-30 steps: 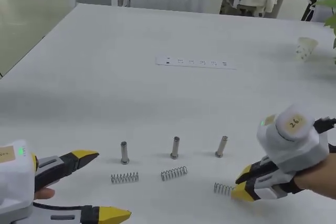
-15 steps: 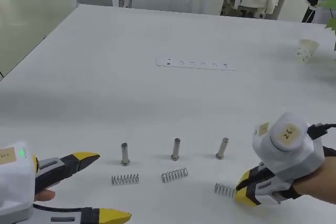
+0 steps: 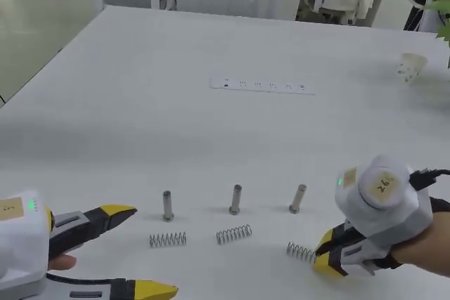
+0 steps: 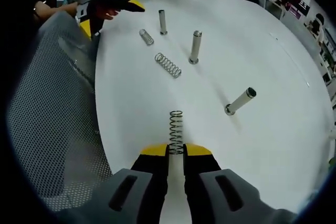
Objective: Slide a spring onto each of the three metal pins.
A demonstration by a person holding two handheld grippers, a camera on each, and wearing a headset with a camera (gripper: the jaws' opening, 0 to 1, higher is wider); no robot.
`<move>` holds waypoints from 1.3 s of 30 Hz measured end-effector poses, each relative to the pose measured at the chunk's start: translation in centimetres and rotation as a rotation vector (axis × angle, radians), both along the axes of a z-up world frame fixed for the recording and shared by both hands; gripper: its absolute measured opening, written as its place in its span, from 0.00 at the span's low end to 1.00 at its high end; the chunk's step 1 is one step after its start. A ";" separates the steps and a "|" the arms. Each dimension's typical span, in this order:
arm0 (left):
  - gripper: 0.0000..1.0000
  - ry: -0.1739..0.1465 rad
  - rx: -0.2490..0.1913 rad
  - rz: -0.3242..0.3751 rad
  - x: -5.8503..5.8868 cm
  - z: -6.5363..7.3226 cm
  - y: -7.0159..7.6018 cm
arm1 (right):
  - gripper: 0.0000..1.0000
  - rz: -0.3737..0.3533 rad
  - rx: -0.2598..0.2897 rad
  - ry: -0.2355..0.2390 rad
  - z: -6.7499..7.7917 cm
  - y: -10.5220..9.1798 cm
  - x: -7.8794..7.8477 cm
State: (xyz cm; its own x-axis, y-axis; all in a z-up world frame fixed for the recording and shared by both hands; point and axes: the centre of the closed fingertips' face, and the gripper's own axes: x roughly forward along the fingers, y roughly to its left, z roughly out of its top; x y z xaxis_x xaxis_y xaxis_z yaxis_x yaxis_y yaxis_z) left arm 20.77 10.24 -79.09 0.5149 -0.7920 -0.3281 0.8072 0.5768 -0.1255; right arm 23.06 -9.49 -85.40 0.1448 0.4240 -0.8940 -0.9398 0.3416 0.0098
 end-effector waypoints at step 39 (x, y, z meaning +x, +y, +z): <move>0.39 0.000 0.004 -0.237 -0.6 0.9 -4.6 | 0.08 0.285 0.024 -0.034 4.2 9.3 -1.7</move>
